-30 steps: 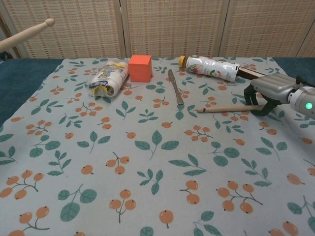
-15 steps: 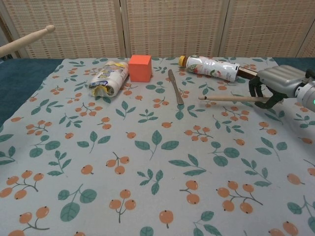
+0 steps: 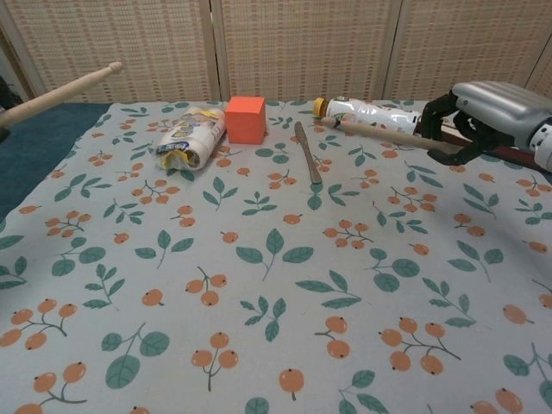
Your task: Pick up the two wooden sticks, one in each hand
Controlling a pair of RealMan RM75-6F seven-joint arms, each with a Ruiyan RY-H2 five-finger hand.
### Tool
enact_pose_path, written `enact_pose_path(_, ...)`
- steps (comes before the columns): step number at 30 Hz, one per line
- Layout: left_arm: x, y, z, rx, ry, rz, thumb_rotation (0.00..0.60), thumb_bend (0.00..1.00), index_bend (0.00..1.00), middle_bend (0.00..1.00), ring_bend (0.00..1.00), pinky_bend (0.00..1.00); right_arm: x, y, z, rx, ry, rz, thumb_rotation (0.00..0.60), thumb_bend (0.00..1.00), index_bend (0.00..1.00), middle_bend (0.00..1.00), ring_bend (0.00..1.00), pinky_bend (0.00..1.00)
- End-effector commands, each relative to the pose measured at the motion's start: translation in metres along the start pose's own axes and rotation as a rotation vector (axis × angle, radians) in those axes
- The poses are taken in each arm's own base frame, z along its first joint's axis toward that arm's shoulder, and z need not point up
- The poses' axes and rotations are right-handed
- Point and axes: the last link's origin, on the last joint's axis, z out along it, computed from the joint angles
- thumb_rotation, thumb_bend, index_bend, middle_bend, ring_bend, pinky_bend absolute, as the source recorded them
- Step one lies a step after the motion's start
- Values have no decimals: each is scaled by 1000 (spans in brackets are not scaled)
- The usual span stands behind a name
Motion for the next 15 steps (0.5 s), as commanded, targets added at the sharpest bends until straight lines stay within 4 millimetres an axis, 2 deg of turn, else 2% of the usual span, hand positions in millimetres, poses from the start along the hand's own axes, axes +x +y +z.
enact_pose_path(1, -5, 20, 11, -31, 24, -7, 600, 360, 693, 864, 1000, 1000, 57, -35, -30, 42, 31, 46, 600, 497, 840, 696, 823, 1000)
enact_pose_path(7, -11, 65, 21, -100, 63, -75, 600, 360, 693, 864, 1000, 1000, 75, -81, -36, 101, 12, 67, 600, 497, 840, 697, 823, 1000)
enact_pose_path(11, -15, 90, 24, -141, 73, -126, 600, 360, 693, 864, 1000, 1000, 78, -101, -35, 120, -6, 70, 600, 497, 840, 697, 823, 1000)
enact_pose_path(15, -17, 108, 20, -176, 73, -181, 600, 360, 693, 864, 1000, 1000, 79, -112, -28, 114, -25, 86, 600, 497, 840, 697, 823, 1000)
